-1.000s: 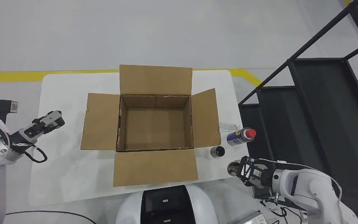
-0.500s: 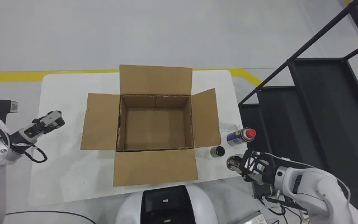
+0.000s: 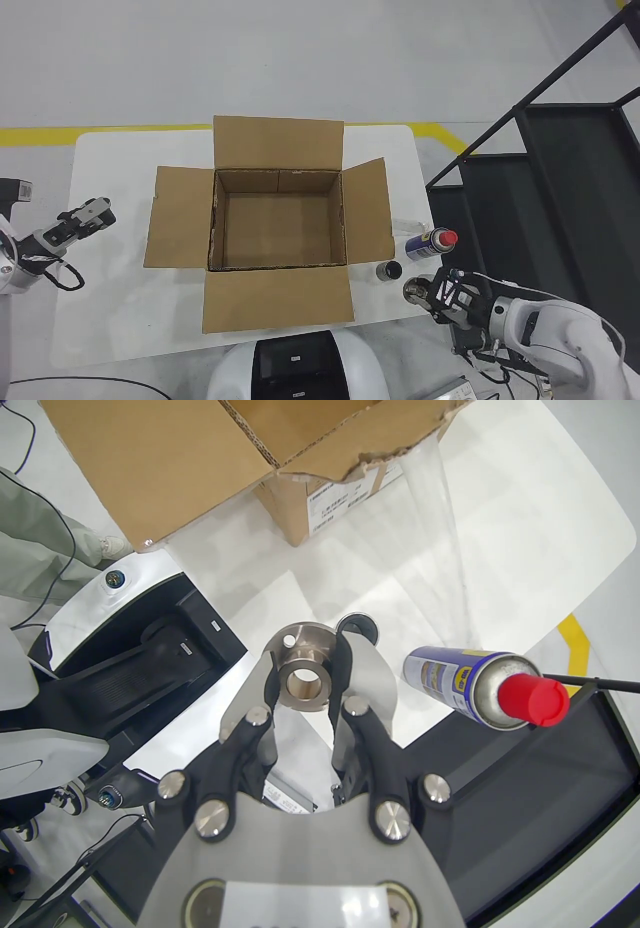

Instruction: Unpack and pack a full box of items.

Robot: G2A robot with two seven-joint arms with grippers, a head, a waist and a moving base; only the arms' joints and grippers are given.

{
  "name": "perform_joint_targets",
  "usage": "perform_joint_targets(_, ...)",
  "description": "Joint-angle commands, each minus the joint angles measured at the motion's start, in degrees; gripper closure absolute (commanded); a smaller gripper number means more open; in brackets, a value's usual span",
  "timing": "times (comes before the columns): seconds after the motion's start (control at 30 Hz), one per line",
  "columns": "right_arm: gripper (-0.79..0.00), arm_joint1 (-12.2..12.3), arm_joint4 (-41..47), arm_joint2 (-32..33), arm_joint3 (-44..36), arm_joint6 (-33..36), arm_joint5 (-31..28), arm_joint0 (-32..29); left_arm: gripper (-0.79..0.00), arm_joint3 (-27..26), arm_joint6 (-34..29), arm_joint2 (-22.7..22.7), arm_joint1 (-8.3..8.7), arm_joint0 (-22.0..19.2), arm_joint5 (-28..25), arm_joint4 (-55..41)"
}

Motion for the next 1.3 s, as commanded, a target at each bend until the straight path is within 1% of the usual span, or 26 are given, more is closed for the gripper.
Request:
perform_joint_targets(0.0,0.000,0.1,-0.6,-1.3,-2.7,-0.7,-0.4,1.4,-0.785,0.0,0.0,0.0,0.00,0.0,0.0,0.0)
perform_joint_targets(0.07,0.000,0.2,-1.5,-2.6,-5.0,-0.1,-0.5,2.9,-0.785,0.0,0.0,0.0,0.00,0.0,0.0,0.0)
perform_joint_targets(0.17,0.000,0.5,-1.5,-5.4,-5.1,0.0,-2.2,6.9,-0.785,0.0,0.0,0.0,0.00,0.0,0.0,0.0)
perform_joint_targets(0.27,0.000,0.7,-1.0,-8.7,-5.1,1.1,-2.2,11.4,-0.785,0.0,0.0,0.0,0.00,0.0,0.0,0.0)
perform_joint_targets(0.57,0.000,0.6,-0.2,-20.9,-4.4,9.2,6.7,23.3,-0.785,0.0,0.0,0.0,0.00,0.0,0.0,0.0)
perform_joint_targets(0.8,0.000,0.1,-0.7,-29.9,0.6,13.8,10.0,32.9,-0.785,0.0,0.0,0.0,0.00,0.0,0.0,0.0)
perform_joint_targets(0.97,0.000,-0.5,-1.1,-35.3,3.5,16.3,11.1,39.5,-0.785,0.0,0.0,0.0,0.00,0.0,0.0,0.0)
perform_joint_targets(1.03,0.000,-0.6,-1.3,-36.6,4.3,16.7,11.8,41.4,-0.785,0.0,0.0,0.0,0.00,0.0,0.0,0.0)
perform_joint_targets(1.27,0.000,-0.6,-1.3,-36.6,4.3,16.7,11.8,41.4,-0.785,0.0,0.0,0.0,0.00,0.0,0.0,0.0)
